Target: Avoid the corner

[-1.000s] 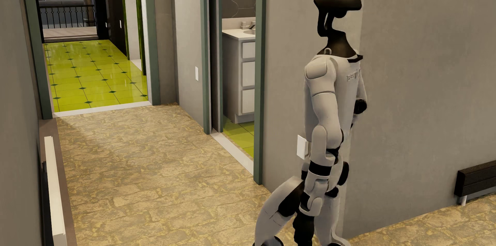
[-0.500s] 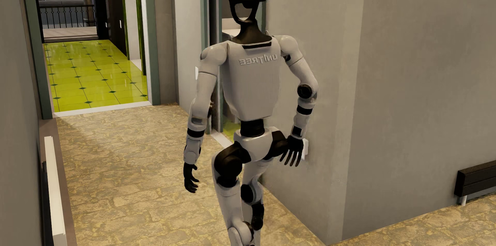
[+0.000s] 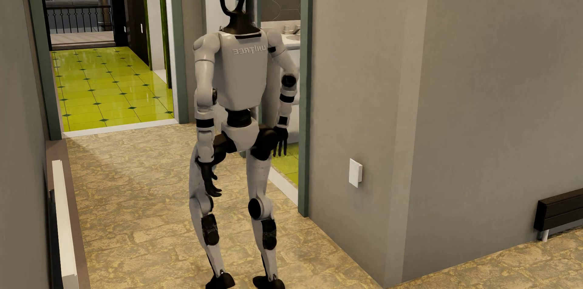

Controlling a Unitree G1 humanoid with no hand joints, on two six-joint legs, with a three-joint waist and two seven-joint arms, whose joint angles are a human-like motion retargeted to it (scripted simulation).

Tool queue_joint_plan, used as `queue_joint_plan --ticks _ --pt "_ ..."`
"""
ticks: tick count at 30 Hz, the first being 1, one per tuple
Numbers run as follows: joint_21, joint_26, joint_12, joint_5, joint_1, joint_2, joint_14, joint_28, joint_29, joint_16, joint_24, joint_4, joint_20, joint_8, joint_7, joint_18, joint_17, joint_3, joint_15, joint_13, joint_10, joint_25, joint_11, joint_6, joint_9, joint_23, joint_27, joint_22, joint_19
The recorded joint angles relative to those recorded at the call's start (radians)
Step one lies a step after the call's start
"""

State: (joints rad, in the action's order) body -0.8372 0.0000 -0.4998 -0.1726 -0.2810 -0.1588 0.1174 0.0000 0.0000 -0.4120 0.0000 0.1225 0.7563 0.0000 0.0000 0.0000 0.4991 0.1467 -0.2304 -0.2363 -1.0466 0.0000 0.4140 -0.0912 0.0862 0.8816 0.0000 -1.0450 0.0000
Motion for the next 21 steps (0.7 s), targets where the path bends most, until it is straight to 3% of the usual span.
queue_joint_plan --ticks 2,4,7,9,10,11,13,14,18,19,21 --pt "0.204 0.0 0.007 0.015 -0.021 -0.08 -0.144 0.0 0.0 0.01 0.0 -0.031 0.017 0.0 0.0 0.0 0.005 0.018 -0.017 0.037 0.323 0.0 -0.007 0.017 0.019 -0.122 0.0 0.006 0.0" --pt "0.299 0.0 0.008 0.025 -0.002 -0.156 -0.279 0.0 0.0 0.014 0.0 -0.043 -0.039 0.0 0.0 0.0 0.011 0.022 -0.014 0.069 0.574 0.0 -0.01 0.022 0.027 -0.227 0.0 0.05 0.0" --pt "0.309 0.0 0.045 0.066 -0.022 -0.265 -0.276 0.0 0.0 -0.007 0.0 -0.057 -0.108 0.0 0.0 0.0 0.001 0.021 0.069 0.042 0.488 0.0 -0.024 0.047 0.025 -0.295 0.0 0.078 0.0" --pt "0.218 0.0 0.086 0.118 0.019 -0.25 -0.225 0.0 0.0 -0.029 0.0 -0.084 -0.156 0.0 0.0 0.0 -0.04 0.037 0.303 -0.003 0.415 0.0 0.047 0.088 0.007 -0.193 0.0 0.05 0.0" --pt "0.124 0.0 0.109 0.135 0.066 -0.144 -0.177 0.0 0.0 -0.035 0.0 -0.095 -0.197 0.0 0.0 0.0 -0.061 0.043 0.452 -0.006 0.425 0.0 0.195 0.101 -0.002 -0.117 0.0 0.04 0.0" --pt "0.026 0.0 0.131 0.134 0.086 0.016 -0.14 0.0 0.0 -0.038 0.0 -0.104 -0.24 0.0 0.0 0.0 -0.069 0.029 0.532 -0.001 0.441 0.0 0.397 0.11 -0.022 -0.061 0.0 0.049 0.0" --pt "-0.068 0.0 0.167 0.115 0.16 0.272 -0.107 0.0 0.0 -0.052 0.0 -0.122 -0.291 0.0 0.0 0.0 -0.062 -0.074 0.542 -0.037 0.496 0.0 0.682 0.103 -0.029 -0.031 0.0 0.105 0.0" --pt "-0.083 0.0 0.182 0.099 0.225 0.357 -0.113 0.0 0.0 -0.058 0.0 -0.12 -0.315 0.0 0.0 0.0 -0.054 -0.12 0.533 -0.077 0.539 0.0 0.699 0.088 -0.029 -0.032 0.0 0.136 0.0" --pt "-0.198 0.0 0.199 0.046 0.412 0.493 -0.054 0.0 0.0 -0.07 0.0 -0.125 -0.491 0.0 0.0 0.0 -0.059 -0.208 0.619 -0.163 0.572 0.0 0.225 0.079 0.015 0.02 0.0 0.269 0.0" --pt "-0.227 0.0 0.193 0.041 0.464 0.49 -0.029 0.0 0.0 -0.072 0.0 -0.135 -0.498 0.0 0.0 0.0 -0.063 -0.205 0.569 -0.168 0.58 0.0 0.1 0.081 0.023 0.03 0.0 0.288 0.0" --pt "-0.206 0.0 0.164 0.053 0.548 0.496 0.015 0.0 0.0 -0.065 0.0 -0.149 -0.446 0.0 0.0 0.0 -0.063 -0.208 0.246 -0.185 0.587 0.0 0.013 0.076 0.016 0.02 0.0 0.284 0.0"
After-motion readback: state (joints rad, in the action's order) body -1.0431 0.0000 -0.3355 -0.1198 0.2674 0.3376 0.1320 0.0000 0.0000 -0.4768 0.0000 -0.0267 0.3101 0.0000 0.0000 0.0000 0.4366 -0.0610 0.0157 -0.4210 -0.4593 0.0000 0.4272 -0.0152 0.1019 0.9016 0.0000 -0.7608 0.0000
